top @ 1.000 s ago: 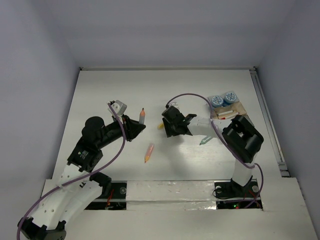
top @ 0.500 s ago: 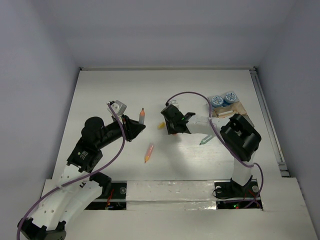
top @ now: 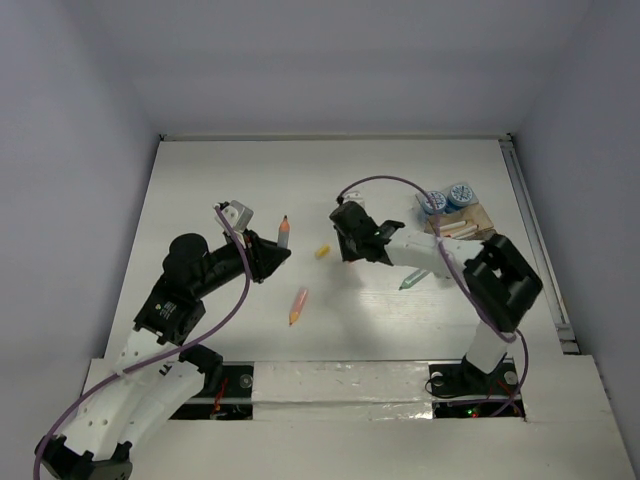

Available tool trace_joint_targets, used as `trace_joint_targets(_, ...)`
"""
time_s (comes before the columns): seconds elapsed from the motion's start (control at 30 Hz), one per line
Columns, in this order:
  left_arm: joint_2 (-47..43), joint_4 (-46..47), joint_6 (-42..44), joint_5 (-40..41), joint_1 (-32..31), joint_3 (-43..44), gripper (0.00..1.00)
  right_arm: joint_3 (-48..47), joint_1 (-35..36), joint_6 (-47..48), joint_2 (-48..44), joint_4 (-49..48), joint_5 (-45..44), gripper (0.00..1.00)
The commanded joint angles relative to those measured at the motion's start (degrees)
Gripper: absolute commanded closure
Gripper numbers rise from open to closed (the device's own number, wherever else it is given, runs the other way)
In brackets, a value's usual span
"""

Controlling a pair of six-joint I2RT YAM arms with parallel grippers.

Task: Sort the stationery into containers
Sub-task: Pick up the pen cap from the center of the board, then close the pen cap on the pen.

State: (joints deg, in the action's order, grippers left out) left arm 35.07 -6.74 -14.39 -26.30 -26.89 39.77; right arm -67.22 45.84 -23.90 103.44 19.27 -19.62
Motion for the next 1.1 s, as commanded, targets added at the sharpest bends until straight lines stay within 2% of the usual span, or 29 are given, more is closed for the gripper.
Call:
trace_joint_targets(0.0, 0.0, 1.6, 0.6, 0.9, 0.1, 0.3, 1.0, 0.1, -0.4, 1.7, -12.1, -6.3, 1.5, 1.0)
trace_joint_targets(0.2, 2.3, 0.9, 0.7, 2.6, 0.1, 0.7, 1.0, 0.8, 0.8, -1.8, -22.7, -21.0, 6.3, 1.0)
trace_joint_targets(0.37, 3.3, 0.9, 0.9, 2.6, 0.1, 0.7, 1.0, -0.6, 2.8, -4.9, -23.8, -33.8, 7.0, 1.0)
trace_joint_targets(0.47, 3.4, 0.8, 0.9, 2.8, 0.1, 0.7, 1.0, -2.1, 4.2, -5.5, -22.7, -38.2, 6.1, 1.0)
trace_joint_targets(0.8, 3.7, 0.9, 0.9, 2.7, 0.1, 0.7, 1.0, -4.7, 8.8, -5.8, -19.2, -44.6, 6.6, 1.0)
trace_joint_targets(1.07, 3.7, 1.0, 0.8, 2.9, 0.1, 0.9, 1.0, -4.8, 10.0, -5.7, -17.9, -44.4, 6.6, 1.0)
